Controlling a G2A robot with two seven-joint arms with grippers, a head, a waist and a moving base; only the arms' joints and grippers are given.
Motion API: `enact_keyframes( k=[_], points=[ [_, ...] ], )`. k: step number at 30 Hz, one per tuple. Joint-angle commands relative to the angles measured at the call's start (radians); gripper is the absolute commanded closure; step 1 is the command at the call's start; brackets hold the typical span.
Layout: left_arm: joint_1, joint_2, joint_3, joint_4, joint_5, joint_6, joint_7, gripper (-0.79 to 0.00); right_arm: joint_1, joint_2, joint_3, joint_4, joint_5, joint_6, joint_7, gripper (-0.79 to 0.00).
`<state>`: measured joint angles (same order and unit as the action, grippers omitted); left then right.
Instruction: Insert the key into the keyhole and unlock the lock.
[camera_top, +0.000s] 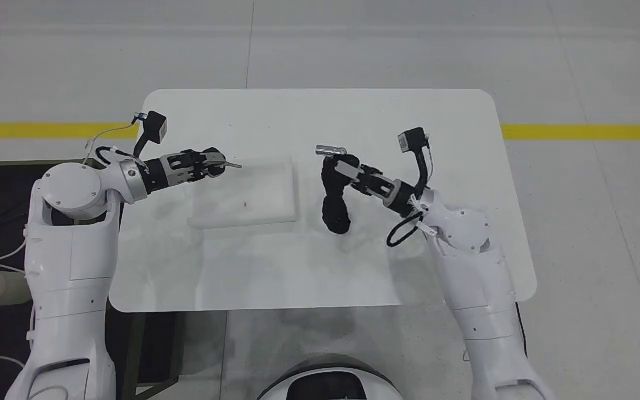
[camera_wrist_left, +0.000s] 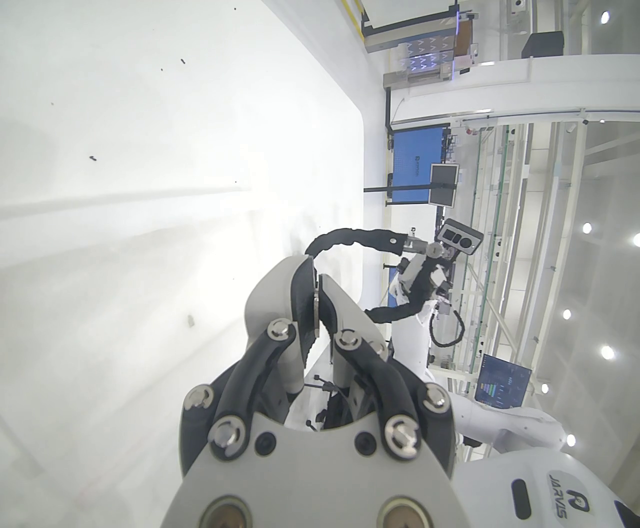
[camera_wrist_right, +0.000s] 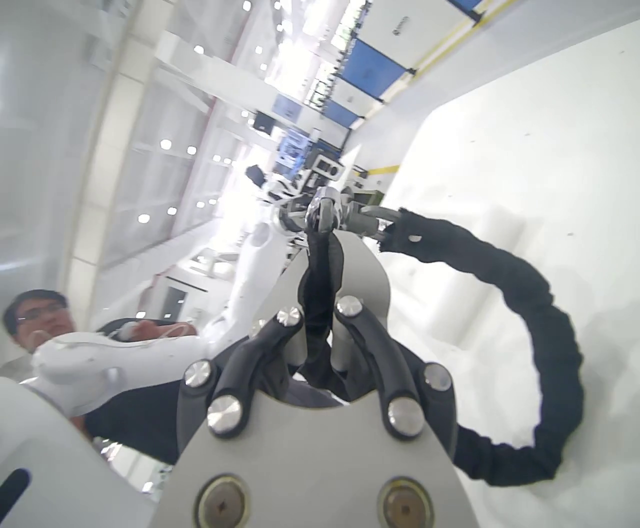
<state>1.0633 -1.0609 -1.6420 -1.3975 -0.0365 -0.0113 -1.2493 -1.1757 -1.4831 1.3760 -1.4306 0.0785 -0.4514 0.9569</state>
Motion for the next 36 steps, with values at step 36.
enact_keyframes(
  k=[36],
  points=[
    [0.169,-0.045,0.087,-0.089,-0.429,-0.271,0.123,0.0,-0.042,0.008,-0.148,-0.033,-0.029,-0.011,-0.077,0.0]
  ],
)
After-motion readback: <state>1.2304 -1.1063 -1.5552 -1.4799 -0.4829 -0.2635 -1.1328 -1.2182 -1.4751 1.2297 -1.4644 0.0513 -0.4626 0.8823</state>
